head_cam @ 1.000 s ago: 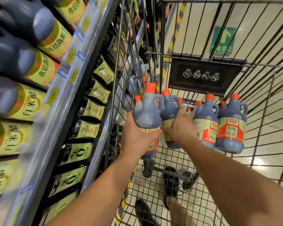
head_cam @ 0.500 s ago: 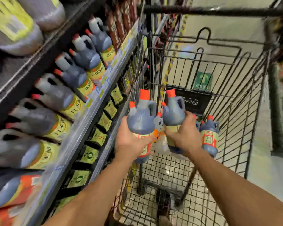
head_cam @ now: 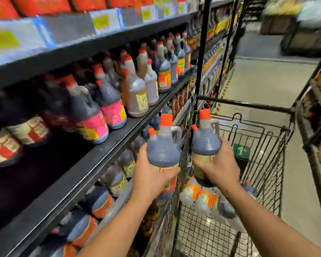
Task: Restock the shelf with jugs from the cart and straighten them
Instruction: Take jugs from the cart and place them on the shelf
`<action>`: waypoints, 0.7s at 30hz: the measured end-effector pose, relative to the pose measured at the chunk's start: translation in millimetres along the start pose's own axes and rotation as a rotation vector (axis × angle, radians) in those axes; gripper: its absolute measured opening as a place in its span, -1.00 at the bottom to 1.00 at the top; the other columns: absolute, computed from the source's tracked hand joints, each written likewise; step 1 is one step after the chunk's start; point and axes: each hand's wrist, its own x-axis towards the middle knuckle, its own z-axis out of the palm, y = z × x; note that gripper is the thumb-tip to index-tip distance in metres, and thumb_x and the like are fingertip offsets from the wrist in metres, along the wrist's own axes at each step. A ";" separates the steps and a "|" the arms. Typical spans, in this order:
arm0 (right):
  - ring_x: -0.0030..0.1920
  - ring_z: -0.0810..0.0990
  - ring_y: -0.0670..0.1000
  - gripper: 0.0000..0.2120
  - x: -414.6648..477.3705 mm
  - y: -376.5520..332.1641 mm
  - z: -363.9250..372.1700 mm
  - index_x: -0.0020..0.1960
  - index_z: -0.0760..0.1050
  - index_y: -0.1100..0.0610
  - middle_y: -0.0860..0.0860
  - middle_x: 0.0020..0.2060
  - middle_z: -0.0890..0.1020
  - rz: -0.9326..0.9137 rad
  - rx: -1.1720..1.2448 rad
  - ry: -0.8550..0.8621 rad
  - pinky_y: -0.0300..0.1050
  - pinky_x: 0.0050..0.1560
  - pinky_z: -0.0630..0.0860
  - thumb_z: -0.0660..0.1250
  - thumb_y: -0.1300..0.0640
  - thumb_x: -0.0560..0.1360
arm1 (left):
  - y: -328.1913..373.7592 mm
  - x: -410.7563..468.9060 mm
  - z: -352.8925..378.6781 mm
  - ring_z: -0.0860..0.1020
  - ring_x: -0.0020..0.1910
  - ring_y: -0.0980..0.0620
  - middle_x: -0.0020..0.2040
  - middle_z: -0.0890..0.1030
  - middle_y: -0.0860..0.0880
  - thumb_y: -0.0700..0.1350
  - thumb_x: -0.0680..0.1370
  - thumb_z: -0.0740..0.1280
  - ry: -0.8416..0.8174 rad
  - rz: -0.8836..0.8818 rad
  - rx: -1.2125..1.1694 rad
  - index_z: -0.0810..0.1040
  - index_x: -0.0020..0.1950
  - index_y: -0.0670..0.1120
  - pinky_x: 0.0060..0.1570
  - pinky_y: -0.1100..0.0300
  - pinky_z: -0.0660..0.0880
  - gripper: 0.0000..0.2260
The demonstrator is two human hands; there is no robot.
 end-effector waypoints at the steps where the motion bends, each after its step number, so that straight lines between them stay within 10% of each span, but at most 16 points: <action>1: 0.09 0.61 0.02 -0.17 -4.1 -13.6 -2.3 0.29 0.31 -0.13 -0.09 0.15 0.56 -0.024 -0.003 0.016 0.06 -0.03 0.58 0.51 -0.31 0.11 | 9.0 -2.9 -13.0 0.52 -0.07 0.49 -0.03 0.57 0.39 0.00 0.11 0.66 0.020 0.008 -0.002 0.38 0.16 0.23 -0.24 0.54 0.39 -0.27; 21: 0.16 0.54 -0.06 -0.09 -86.9 -195.4 74.7 0.40 0.21 -0.10 -0.12 0.26 0.47 -0.448 0.230 -0.262 0.03 0.01 0.55 0.55 -0.20 0.16 | 27.3 -40.8 -209.8 0.55 0.00 0.39 0.07 0.59 0.21 0.03 0.12 0.68 0.453 0.010 -0.014 0.36 0.11 0.27 -0.08 0.30 0.53 -0.30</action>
